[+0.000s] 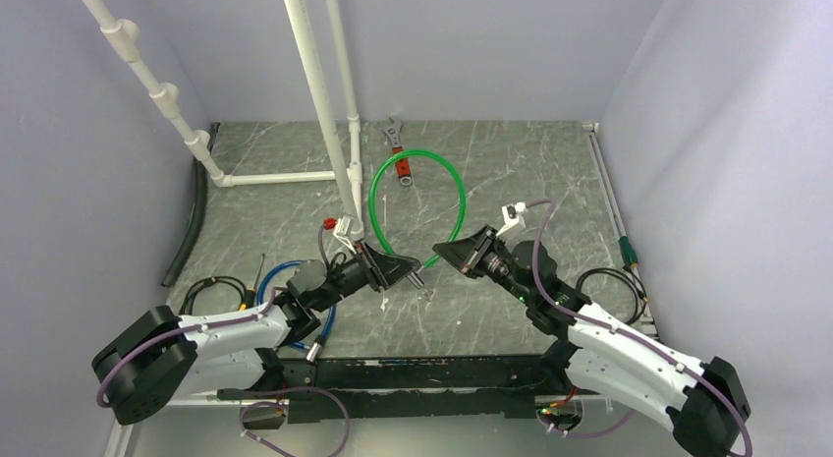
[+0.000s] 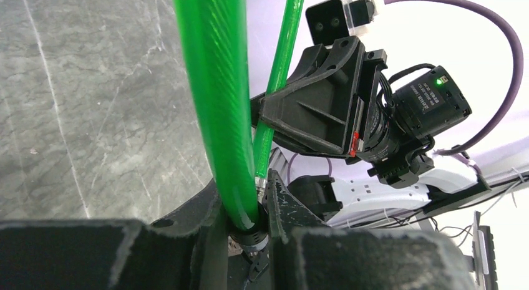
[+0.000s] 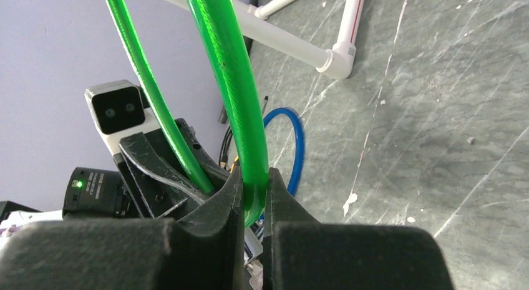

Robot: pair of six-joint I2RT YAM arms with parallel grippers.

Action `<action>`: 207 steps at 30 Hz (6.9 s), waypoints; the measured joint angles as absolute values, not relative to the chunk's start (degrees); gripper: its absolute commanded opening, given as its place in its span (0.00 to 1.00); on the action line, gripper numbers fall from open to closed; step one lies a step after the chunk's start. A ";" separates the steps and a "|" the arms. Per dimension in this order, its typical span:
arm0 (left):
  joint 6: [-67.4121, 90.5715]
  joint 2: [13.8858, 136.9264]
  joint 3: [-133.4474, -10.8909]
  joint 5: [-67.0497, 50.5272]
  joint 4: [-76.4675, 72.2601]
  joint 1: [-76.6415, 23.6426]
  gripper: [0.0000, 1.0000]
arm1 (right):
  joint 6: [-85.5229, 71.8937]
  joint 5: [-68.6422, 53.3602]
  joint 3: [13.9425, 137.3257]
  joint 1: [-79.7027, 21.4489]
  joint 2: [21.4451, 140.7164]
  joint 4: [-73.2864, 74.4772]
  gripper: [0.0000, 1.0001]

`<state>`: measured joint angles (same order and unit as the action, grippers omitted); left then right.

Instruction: Unlock with the key

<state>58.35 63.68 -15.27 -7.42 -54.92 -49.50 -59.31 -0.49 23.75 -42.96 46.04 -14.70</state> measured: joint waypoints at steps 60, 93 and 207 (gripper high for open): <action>66.54 77.54 -18.98 3.14 -47.90 -47.07 0.00 | -30.68 -5.85 20.97 -54.68 48.77 -4.05 0.62; 71.22 86.11 -17.54 4.32 -56.71 -47.05 0.00 | -30.50 5.74 27.70 -58.06 71.07 -14.13 0.00; 60.77 95.53 -25.67 -23.31 -42.57 -48.36 0.79 | -53.41 13.58 25.82 -38.72 56.47 0.67 0.00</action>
<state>60.77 95.53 -25.67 -23.31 -42.57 -48.36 -53.41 13.58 25.82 -38.72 56.47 0.67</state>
